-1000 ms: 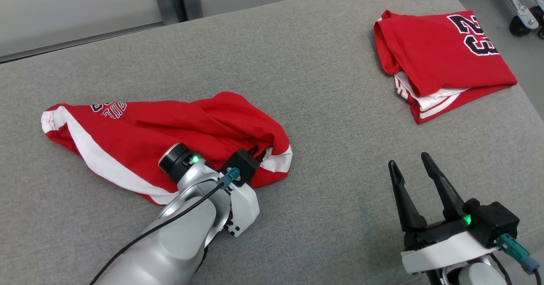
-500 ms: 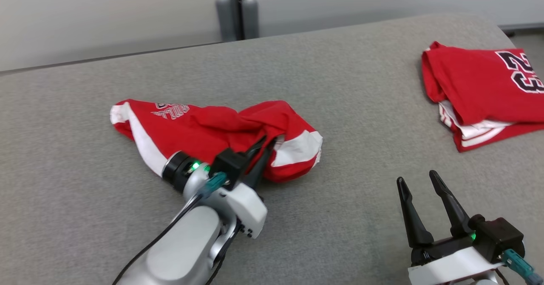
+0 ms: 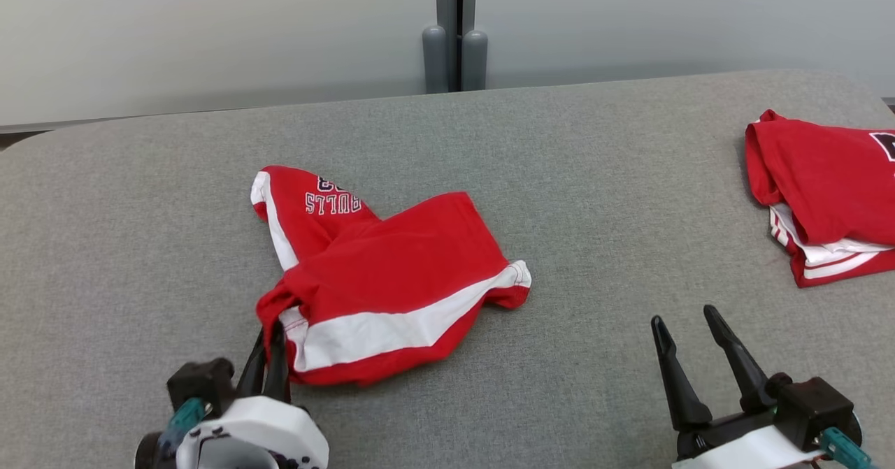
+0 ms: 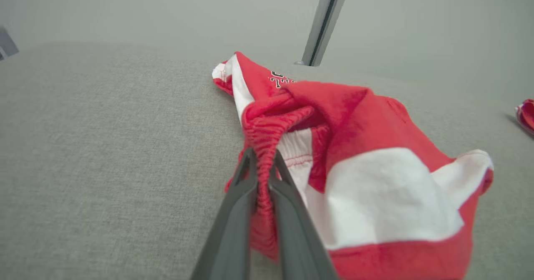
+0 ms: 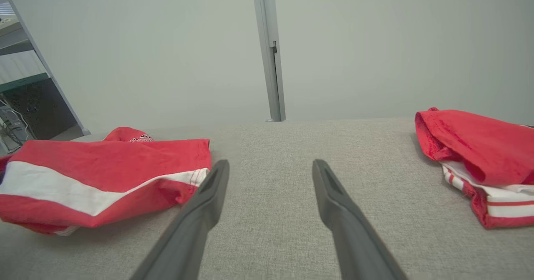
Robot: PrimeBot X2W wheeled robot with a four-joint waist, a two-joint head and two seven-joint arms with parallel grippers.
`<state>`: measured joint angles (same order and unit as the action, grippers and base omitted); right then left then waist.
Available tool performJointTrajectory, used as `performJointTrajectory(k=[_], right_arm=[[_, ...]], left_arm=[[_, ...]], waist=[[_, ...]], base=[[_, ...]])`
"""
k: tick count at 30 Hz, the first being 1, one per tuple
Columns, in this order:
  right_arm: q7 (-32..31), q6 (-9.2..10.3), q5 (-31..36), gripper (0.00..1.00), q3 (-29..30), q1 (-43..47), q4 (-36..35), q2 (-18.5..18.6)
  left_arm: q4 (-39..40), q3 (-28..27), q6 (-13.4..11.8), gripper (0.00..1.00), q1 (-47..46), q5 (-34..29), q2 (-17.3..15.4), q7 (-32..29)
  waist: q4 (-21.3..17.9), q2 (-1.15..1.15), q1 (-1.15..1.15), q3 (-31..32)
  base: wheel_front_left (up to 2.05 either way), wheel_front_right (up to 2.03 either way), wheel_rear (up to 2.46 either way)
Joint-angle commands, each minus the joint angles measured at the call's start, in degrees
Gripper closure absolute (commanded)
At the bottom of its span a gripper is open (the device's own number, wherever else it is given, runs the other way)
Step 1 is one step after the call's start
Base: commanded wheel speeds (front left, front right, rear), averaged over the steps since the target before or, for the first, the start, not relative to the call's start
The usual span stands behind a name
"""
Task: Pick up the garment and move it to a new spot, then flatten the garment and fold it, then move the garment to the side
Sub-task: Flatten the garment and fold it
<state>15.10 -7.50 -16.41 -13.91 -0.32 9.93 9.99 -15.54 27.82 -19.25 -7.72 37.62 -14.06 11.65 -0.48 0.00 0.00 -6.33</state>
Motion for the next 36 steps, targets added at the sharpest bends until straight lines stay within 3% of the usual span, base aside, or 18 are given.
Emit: performJointTrajectory(k=[1,4,5,6,7,11,15,21,28,36], right_arm=[[0.0,0.03,0.3,0.00,-0.1,0.5,0.1,0.3],[0.0,0.03,0.3,0.00,-0.2,1.1,0.4,0.2],[0.0,0.03,0.3,0.00,-0.2,1.3,0.6,0.2],[0.0,0.03,0.3,0.00,-0.3,1.4,0.7,0.2],[0.0,0.03,0.2,0.00,-0.4,1.4,0.7,0.2],[0.0,0.03,0.0,0.00,-0.6,1.2,0.7,0.5],[0.0,0.03,0.0,0.00,-0.3,1.6,0.5,0.6],[0.0,0.03,-0.1,0.00,-0.2,1.9,0.4,0.5],[0.0,0.03,-0.7,0.00,-1.2,-0.1,0.1,0.9],[0.0,0.03,-1.0,0.00,-0.3,-0.3,0.2,0.9]], left_arm=[[0.4,-0.8,-0.5,1.00,1.0,0.5,-0.1,0.6],[1.5,-2.2,-1.1,1.00,3.3,1.1,0.6,1.9],[1.6,-2.1,-1.3,0.88,4.1,0.8,0.6,2.1],[1.5,-1.8,-1.4,0.36,4.7,0.3,0.4,2.2],[1.6,-1.4,-1.7,0.00,5.1,-0.2,0.1,2.3],[3.1,0.0,-3.9,0.00,6.9,-3.3,-2.5,1.7],[8.0,3.2,-6.1,0.00,7.8,-9.4,-7.6,-0.1],[17.2,8.7,-4.5,0.00,5.0,-16.1,-14.8,-8.7],[17.8,15.8,-1.5,0.00,-2.8,-27.5,-21.6,-22.5],[20.2,18.8,0.5,0.00,-5.7,-31.9,-24.0,-28.4]], waist=[[0.2,0.00,0.00,0.2],[0.3,0.00,0.00,0.9],[0.4,0.00,0.00,1.1],[0.3,0.00,0.00,1.3],[0.4,0.00,0.00,1.5],[0.4,0.00,0.00,1.9],[0.6,0.00,0.00,2.0],[1.5,0.00,0.00,1.6],[0.6,0.00,0.00,0.5],[-1.1,0.00,0.00,-0.6]], base=[[0.00,0.00,0.00],[0.00,0.00,0.00],[0.00,0.00,0.00],[0.00,0.00,0.00],[0.00,0.00,0.00],[0.00,0.00,0.00],[0.00,0.00,0.00],[0.00,0.00,0.00],[0.00,0.00,0.00],[0.00,0.00,0.00]])
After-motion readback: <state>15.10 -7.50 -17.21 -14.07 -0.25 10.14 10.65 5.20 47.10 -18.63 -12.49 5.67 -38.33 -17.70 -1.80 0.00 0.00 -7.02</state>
